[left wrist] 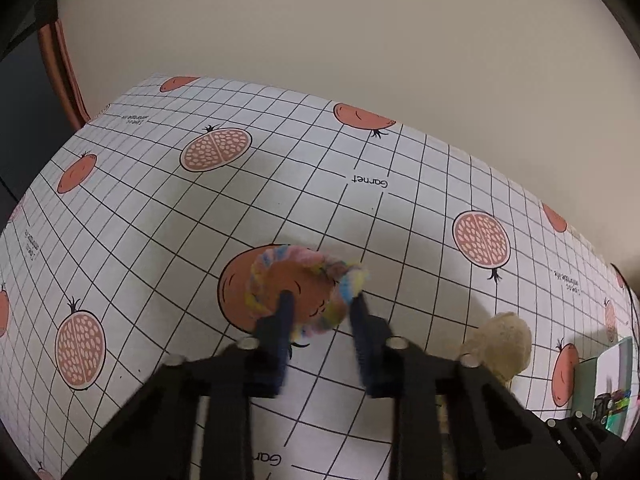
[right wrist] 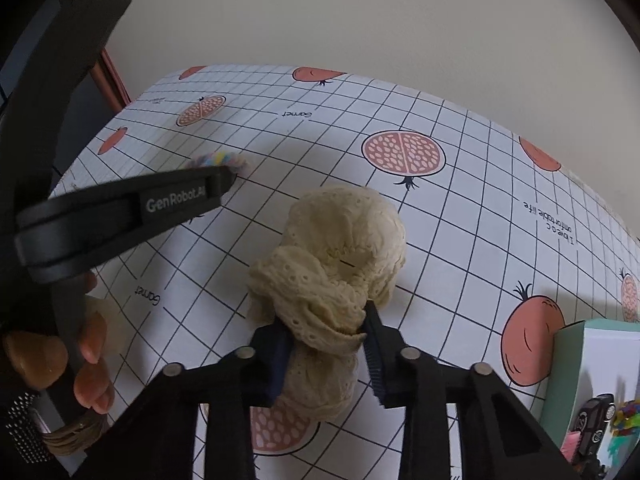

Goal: Organize objects
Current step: 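Grasp the rainbow pipe-cleaner ring with the left gripper while the right gripper grasps the cream lace cloth, then lift the rainbow ring and lace cloth and carry both over the tray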

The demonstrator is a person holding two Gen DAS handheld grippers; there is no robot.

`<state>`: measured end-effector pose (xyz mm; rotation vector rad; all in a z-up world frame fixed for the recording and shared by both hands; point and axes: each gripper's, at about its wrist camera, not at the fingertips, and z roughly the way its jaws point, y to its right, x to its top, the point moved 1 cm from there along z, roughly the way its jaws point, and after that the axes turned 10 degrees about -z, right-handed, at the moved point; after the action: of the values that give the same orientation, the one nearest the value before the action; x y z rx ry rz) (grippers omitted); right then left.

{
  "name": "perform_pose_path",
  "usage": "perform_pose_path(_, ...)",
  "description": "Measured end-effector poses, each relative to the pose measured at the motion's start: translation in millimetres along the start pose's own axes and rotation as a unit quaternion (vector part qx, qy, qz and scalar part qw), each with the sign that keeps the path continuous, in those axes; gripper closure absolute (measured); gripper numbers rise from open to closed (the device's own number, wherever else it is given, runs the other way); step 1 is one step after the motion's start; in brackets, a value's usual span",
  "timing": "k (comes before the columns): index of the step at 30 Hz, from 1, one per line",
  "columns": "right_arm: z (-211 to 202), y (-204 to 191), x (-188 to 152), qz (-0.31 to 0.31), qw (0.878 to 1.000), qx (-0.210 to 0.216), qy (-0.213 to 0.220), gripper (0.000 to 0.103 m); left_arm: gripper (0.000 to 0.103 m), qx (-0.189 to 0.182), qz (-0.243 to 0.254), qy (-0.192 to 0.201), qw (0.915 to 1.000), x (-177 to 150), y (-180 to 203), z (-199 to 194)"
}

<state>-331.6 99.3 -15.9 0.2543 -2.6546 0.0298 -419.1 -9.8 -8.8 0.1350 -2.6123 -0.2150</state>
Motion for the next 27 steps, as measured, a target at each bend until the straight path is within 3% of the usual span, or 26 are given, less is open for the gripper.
perform_pose_path(5, -3, 0, -2, 0.001, 1.000, 0.002, -0.001, 0.080, 0.093, 0.011, 0.018, 0.012, 0.9997, -3, 3, -5)
perform_pose_path(16, -25, 8, -24, 0.019, 1.000, 0.004, -0.001, 0.082, 0.095, -0.006, 0.001, 0.009, 0.9999, -14, -5, -28)
perform_pose_path(27, -80, 16, -63, 0.026, 1.000, -0.016, 0.006, 0.082, 0.096, -0.029, -0.022, -0.004, 0.9993, -60, 2, -65)
